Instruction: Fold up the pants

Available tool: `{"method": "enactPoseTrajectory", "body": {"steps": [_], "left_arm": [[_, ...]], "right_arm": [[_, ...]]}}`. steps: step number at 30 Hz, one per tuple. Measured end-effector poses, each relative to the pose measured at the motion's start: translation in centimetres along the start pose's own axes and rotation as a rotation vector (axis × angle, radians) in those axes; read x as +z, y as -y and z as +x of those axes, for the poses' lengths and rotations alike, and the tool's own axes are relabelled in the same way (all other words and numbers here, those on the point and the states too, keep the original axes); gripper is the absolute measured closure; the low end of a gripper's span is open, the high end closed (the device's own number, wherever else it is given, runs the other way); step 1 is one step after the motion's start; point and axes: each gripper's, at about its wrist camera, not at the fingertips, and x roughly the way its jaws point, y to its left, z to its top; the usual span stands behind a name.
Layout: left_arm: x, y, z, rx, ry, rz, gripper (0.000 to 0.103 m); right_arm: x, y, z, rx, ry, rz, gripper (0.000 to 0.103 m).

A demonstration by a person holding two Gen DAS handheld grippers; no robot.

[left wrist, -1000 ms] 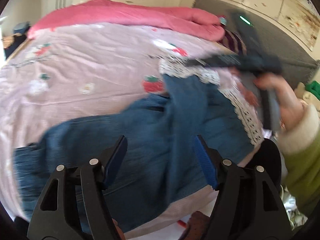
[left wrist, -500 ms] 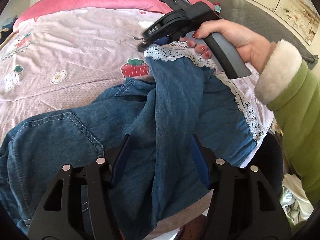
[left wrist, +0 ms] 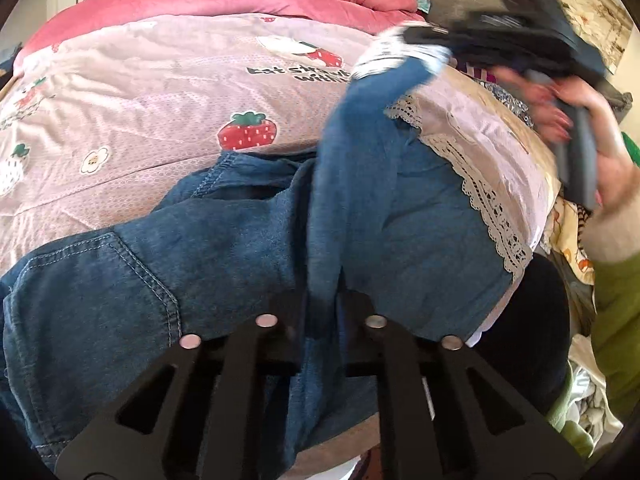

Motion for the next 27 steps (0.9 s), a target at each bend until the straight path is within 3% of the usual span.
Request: {"method": "enactPoseTrajectory", "body": {"steps": [7, 15, 27], "left_arm": [[-0.5, 1.6, -0.7, 0.028, 0.003, 0.058, 0.103], [-2.6, 3.3, -1.6, 0.047, -0.018, 0.16, 0.103], [-4.9, 4.0, -1.3, 0.092, -0.035, 0.255, 0.103]], "right_arm": [[-8.0, 2.8, -5.3, -0.046, -0.002, 0.077, 0.095], [-14.7, 3.5, -7.0, -0.035, -0.039, 0.138, 0.095], [-18.6, 3.9, -7.1, -0.073, -0.1, 0.099, 0.094]]}}
